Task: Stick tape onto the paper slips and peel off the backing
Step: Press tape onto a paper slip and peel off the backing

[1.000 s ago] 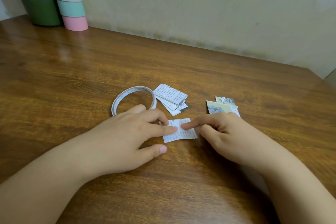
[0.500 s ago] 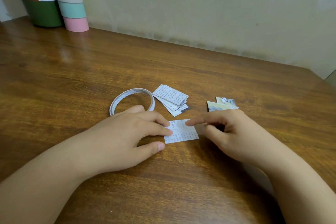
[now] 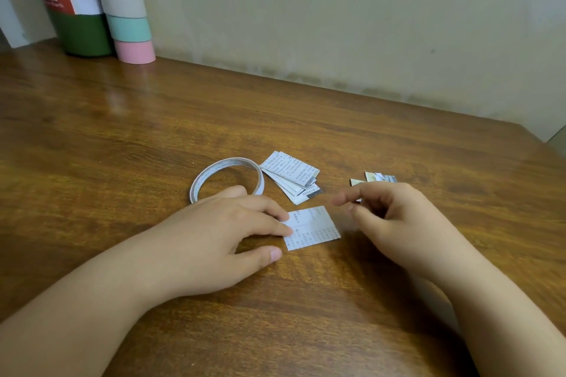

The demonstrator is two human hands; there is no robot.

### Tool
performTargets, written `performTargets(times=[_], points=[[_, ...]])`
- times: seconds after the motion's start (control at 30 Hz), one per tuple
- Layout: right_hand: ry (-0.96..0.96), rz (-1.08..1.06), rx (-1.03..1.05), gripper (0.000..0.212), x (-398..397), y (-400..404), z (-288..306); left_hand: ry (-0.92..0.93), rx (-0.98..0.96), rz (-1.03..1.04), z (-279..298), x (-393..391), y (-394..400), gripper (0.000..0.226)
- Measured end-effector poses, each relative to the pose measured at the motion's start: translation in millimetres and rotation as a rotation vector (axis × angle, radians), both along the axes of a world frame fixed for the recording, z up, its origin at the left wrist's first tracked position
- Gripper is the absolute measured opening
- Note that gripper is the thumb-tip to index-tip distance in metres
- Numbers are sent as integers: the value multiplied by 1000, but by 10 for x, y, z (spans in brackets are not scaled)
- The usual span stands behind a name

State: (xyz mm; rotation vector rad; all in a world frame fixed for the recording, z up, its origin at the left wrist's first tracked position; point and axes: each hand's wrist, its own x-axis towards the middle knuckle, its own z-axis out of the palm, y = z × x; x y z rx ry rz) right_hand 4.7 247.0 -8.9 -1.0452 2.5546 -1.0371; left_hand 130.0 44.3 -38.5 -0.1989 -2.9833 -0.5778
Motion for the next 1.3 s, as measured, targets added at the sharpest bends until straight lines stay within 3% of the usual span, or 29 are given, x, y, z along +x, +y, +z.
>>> performTargets(times=[0.1,0.23,0.47,0.53,0.67,0.87,1.1,1.3], points=[[77,42,106,21,2,-12,-46,30,36,12,4,1,0,58],[120,52,175,20,0,-18,-78,109,212,72,56,8,8,27],[227,-59,-54,18,16,-80,-58,288,213,159,48,-34,-51,48],[288,-60,-4,16,-2,-162,-50,266,186,167,33,-40,-68,48],[340,-38,261,34,-117,-389,7,252,201,186,47,-57,-102,48],[305,-87,363,42,-344,-753,-81,212,212,199,70,-51,-101,44],[396,-137,260,32,-284,-799,-139,202,186,235,106,-52,-91,42],[345,-190,63,7,-224,-779,-121,210,191,252,111,-33,-97,42]])
